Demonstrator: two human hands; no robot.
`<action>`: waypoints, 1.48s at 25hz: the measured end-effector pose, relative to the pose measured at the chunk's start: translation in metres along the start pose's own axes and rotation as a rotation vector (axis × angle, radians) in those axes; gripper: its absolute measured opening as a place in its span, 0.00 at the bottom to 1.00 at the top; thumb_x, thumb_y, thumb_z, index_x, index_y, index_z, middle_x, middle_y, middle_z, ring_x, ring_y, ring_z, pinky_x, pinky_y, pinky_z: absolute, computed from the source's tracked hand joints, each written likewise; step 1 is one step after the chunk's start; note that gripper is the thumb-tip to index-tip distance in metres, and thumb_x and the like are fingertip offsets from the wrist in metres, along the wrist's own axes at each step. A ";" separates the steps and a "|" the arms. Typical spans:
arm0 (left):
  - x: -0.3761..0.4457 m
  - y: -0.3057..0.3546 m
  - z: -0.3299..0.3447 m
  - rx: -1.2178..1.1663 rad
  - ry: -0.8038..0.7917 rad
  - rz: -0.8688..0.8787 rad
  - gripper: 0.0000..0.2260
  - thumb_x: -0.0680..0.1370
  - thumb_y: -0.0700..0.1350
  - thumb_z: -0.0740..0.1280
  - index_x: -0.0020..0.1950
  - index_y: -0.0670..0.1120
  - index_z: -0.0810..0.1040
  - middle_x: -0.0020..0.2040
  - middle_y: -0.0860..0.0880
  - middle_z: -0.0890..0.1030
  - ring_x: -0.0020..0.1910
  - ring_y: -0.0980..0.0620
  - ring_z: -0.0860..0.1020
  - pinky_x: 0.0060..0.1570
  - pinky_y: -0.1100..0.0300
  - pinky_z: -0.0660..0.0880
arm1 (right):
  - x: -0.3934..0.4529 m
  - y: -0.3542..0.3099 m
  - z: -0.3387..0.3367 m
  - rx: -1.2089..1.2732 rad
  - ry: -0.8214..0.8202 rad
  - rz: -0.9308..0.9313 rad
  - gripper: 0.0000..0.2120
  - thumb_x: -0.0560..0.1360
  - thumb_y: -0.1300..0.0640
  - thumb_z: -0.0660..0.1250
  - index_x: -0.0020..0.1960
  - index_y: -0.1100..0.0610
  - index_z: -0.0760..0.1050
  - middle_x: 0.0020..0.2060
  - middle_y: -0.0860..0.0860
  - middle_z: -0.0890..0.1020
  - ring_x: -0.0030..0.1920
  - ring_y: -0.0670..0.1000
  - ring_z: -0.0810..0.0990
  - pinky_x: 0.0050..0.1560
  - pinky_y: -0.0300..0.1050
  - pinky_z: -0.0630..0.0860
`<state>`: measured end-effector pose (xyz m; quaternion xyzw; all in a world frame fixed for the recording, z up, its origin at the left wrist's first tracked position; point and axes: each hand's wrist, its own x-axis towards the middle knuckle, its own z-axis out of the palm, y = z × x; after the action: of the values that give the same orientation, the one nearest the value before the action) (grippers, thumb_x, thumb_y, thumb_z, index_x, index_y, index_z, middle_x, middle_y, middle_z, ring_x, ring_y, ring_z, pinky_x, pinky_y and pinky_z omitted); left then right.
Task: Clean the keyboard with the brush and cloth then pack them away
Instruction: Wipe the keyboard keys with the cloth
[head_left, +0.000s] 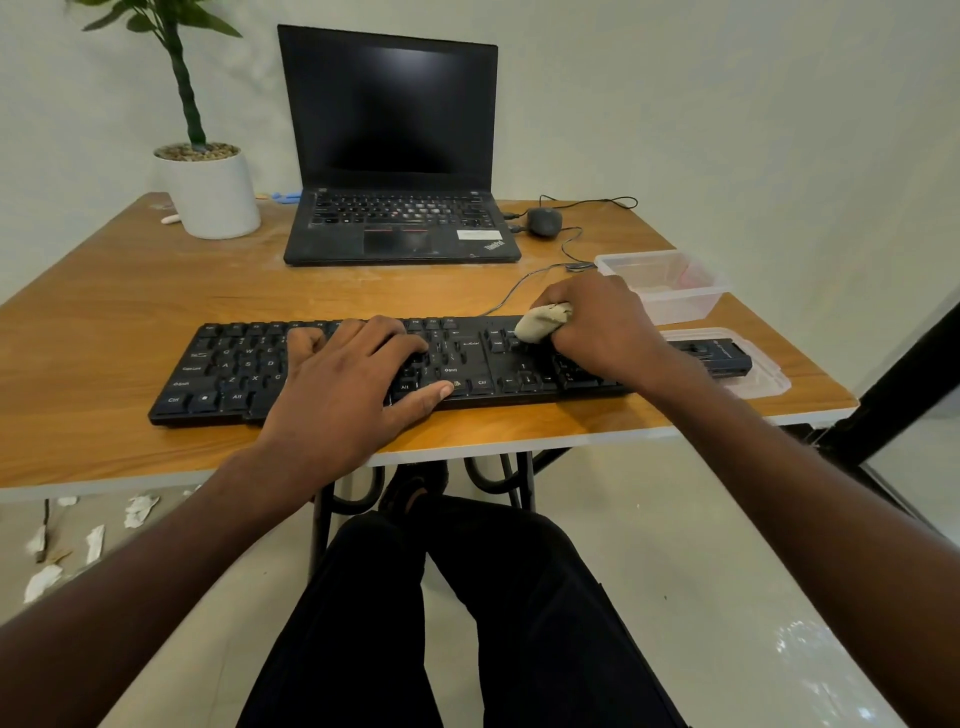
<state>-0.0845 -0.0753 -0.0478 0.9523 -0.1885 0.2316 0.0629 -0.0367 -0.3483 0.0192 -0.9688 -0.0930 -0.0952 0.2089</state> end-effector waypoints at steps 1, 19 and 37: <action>0.000 0.000 0.000 0.004 0.003 0.000 0.30 0.81 0.73 0.49 0.70 0.57 0.75 0.65 0.56 0.76 0.64 0.52 0.74 0.57 0.52 0.53 | 0.002 0.000 -0.002 0.021 -0.037 -0.001 0.20 0.70 0.69 0.68 0.56 0.50 0.87 0.49 0.52 0.87 0.50 0.50 0.80 0.50 0.48 0.79; 0.000 0.000 0.001 0.002 -0.003 -0.001 0.31 0.81 0.74 0.48 0.70 0.57 0.75 0.65 0.55 0.76 0.65 0.51 0.74 0.58 0.50 0.55 | -0.003 0.017 -0.026 -0.049 -0.159 0.064 0.16 0.71 0.67 0.72 0.56 0.52 0.86 0.50 0.53 0.87 0.53 0.54 0.83 0.53 0.56 0.82; -0.001 0.001 0.001 0.003 -0.002 -0.003 0.31 0.81 0.74 0.47 0.70 0.56 0.75 0.66 0.55 0.76 0.65 0.51 0.74 0.60 0.48 0.57 | -0.009 0.022 -0.053 -0.480 -0.021 0.119 0.09 0.73 0.60 0.73 0.49 0.48 0.84 0.44 0.53 0.79 0.46 0.57 0.77 0.44 0.51 0.74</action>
<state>-0.0850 -0.0759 -0.0491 0.9529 -0.1866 0.2310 0.0617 -0.0488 -0.3920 0.0561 -0.9954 -0.0125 -0.0921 -0.0232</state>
